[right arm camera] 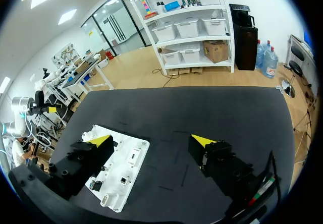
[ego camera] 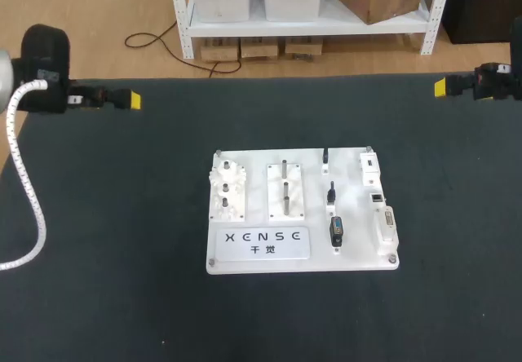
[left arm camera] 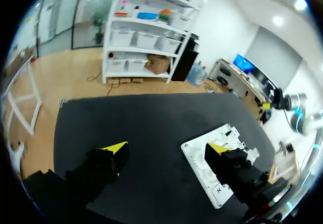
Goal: Insert the Ethernet cable into its matching sockets.
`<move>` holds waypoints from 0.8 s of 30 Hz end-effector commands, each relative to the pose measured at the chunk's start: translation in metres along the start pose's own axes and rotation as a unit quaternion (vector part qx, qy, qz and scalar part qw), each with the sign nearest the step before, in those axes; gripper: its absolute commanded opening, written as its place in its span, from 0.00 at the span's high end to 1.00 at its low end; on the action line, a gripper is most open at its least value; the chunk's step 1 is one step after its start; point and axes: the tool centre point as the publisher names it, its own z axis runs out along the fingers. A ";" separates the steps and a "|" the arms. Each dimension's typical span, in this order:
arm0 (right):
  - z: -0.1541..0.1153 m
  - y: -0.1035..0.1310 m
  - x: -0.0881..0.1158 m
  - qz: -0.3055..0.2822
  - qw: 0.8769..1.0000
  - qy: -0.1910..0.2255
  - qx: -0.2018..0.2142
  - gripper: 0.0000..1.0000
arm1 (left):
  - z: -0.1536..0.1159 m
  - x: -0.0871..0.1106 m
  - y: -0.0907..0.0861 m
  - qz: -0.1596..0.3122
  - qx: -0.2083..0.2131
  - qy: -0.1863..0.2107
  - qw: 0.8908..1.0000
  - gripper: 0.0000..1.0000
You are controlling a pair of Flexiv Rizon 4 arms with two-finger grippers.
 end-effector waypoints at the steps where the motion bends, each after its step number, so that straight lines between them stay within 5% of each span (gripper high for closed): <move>1: 0.000 -0.001 0.000 0.000 1.000 0.000 -0.001 0.00 | 0.008 -0.003 -0.011 0.128 0.112 -0.045 0.984 0.00; 8: 0.000 -0.001 0.000 0.000 1.000 0.000 -0.001 0.00 | 0.023 0.008 -0.062 0.303 0.259 -0.075 0.914 0.00; 14: 0.000 -0.001 0.000 0.000 1.000 0.000 -0.001 0.00 | 0.053 0.029 -0.101 0.357 0.331 -0.025 0.873 0.00; 19: 0.000 -0.001 0.000 0.000 1.000 0.000 -0.001 0.00 | 0.066 0.047 -0.125 0.403 0.393 -0.030 0.826 0.00; 24: 0.000 -0.001 0.000 0.000 1.000 0.000 -0.001 0.00 | 0.073 0.061 -0.136 0.425 0.432 -0.036 0.795 0.00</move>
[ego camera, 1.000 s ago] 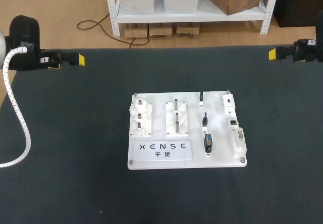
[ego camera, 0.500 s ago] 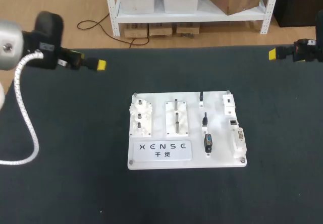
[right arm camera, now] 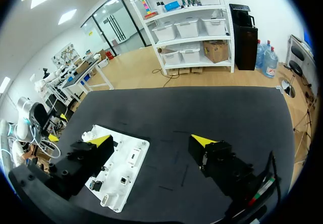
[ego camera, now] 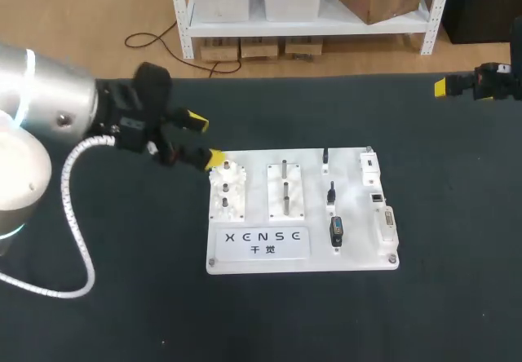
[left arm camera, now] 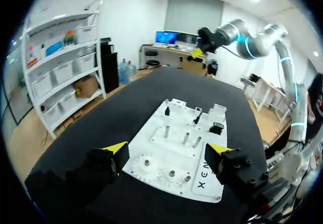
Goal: Insert the Ethernet cable into its matching sockets.
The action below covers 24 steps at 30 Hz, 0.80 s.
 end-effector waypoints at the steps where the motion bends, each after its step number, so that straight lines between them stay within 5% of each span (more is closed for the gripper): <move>1: 0.000 0.000 0.000 0.000 1.000 0.000 -0.001 0.00 | 0.010 0.007 -0.001 0.167 0.220 -0.078 0.958 0.00; 12: 0.000 0.000 0.000 0.000 1.000 0.000 -0.001 0.00 | 0.026 0.016 -0.015 0.198 0.185 -0.055 0.961 0.00; 24: 0.000 0.000 0.000 0.000 1.000 0.000 -0.001 0.00 | 0.034 0.024 -0.021 0.167 0.145 -0.024 0.975 0.00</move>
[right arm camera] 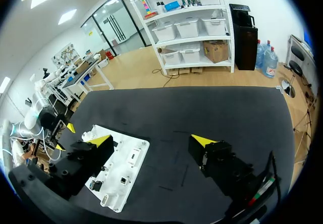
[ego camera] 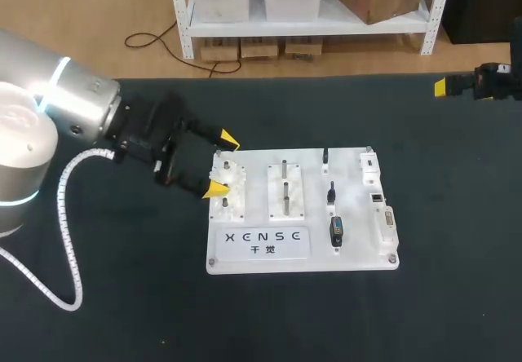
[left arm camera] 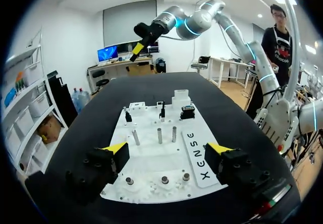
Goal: Insert the Ethernet cable into its matching sockets.
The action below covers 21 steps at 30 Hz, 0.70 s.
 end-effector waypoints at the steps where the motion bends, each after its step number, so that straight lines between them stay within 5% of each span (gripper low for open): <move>1: 0.000 0.000 0.000 0.000 1.000 0.000 -0.001 0.00 | 0.003 0.000 -0.004 -0.005 -0.012 0.003 1.000 0.00; 19: 0.000 0.000 0.000 0.000 1.000 0.000 -0.001 0.00 | 0.002 0.003 -0.006 -0.012 -0.022 0.004 1.000 0.00; 21: -0.006 -0.002 -0.002 -0.004 1.000 0.015 0.026 0.00 | 0.002 0.003 -0.006 -0.012 -0.022 0.004 1.000 0.00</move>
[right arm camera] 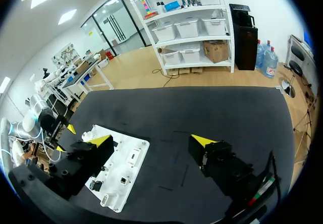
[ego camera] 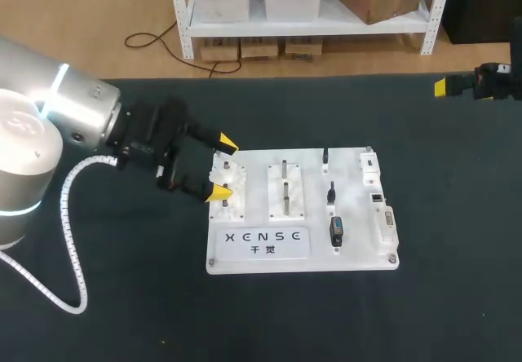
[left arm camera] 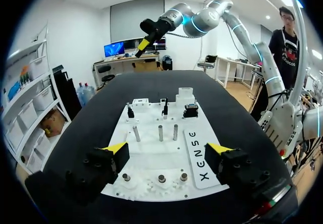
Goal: Insert the Ethernet cable into its matching sockets.
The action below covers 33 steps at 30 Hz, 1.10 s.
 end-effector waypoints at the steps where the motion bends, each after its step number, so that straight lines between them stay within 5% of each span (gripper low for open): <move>1: -0.007 0.005 -0.003 -0.016 0.999 0.025 0.029 0.00 | 0.000 0.001 -0.001 0.001 -0.002 -0.001 1.000 0.00; 8: 0.008 0.092 0.007 -0.051 0.993 0.080 0.076 0.00 | 0.000 0.001 -0.001 0.001 -0.002 -0.001 1.000 0.00; 12: 0.018 0.123 0.024 -0.026 0.987 0.116 0.111 0.00 | 0.000 0.001 -0.001 0.001 -0.002 -0.001 1.000 0.00; 23: 0.053 0.155 0.073 0.018 0.966 0.177 0.185 0.00 | 0.000 0.001 -0.001 0.001 -0.002 -0.001 1.000 0.00; 33: 0.093 0.168 0.113 0.014 0.955 0.226 0.194 0.00 | 0.000 0.001 -0.001 0.001 -0.002 -0.001 1.000 0.00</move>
